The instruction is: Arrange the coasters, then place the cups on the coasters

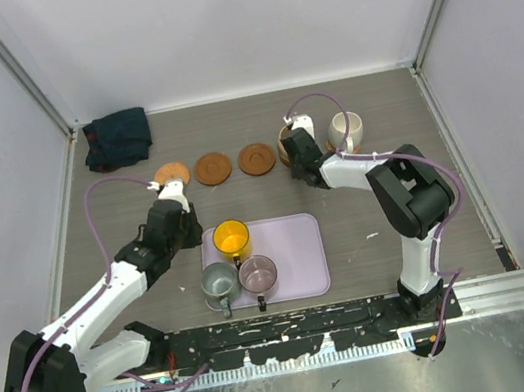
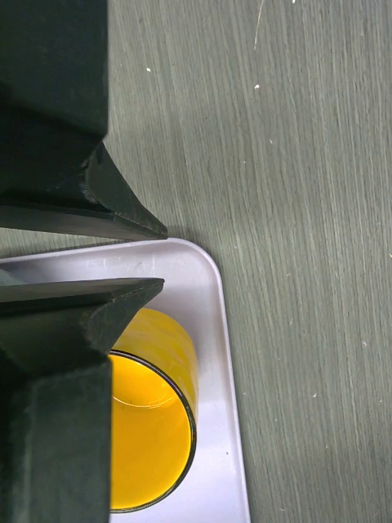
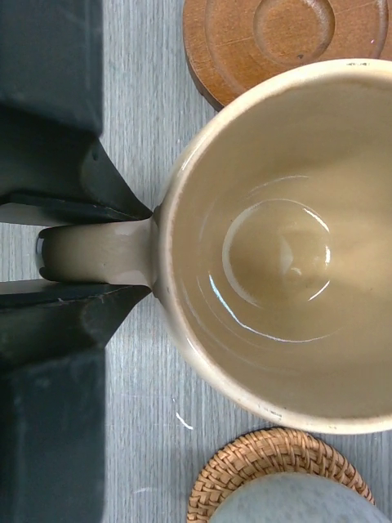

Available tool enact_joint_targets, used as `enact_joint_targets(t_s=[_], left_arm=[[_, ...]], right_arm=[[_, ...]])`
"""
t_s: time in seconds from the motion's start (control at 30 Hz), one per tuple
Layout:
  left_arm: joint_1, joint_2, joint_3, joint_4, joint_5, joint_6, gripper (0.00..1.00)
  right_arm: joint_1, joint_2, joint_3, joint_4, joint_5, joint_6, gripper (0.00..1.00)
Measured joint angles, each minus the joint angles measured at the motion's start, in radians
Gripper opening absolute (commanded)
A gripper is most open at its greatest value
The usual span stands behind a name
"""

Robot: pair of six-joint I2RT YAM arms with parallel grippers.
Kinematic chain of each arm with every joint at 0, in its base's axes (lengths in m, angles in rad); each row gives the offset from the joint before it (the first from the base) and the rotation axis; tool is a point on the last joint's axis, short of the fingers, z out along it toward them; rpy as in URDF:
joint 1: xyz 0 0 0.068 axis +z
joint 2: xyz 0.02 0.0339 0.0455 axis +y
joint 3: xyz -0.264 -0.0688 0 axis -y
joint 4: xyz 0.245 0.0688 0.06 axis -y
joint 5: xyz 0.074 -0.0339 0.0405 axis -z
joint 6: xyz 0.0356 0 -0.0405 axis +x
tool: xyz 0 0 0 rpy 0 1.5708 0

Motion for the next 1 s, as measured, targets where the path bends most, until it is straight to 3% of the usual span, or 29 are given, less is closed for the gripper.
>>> enact_joint_targets(t_s=[0.13,0.43,0.57,0.6,0.73,1.0], left_arm=[[0.0,0.0,0.0,0.0,0.0,0.0,0.27],[0.0,0.0,-0.008,0.0,0.0,0.0,0.27],[0.0,0.0,-0.008,0.0,0.0,0.0,0.27],[0.0,0.0,-0.008,0.0,0.0,0.0,0.27],[0.0,-0.001,-0.008,0.0,0.0,0.0,0.27],[0.0,-0.001,-0.008,0.0,0.0,0.0,0.27]], right_arm=[[0.0,0.003,0.002,0.0,0.012,0.005,0.11],[0.003,0.005,0.003,-0.001,0.039,0.023,0.29],[0.004,0.006,0.003,-0.001,0.051,0.027,0.33],[0.005,0.007,0.003,-0.001,0.053,0.029,0.36],[0.005,0.013,0.007,-0.006,0.068,0.03,0.63],[0.004,0.024,0.007,-0.035,0.084,0.027,0.65]])
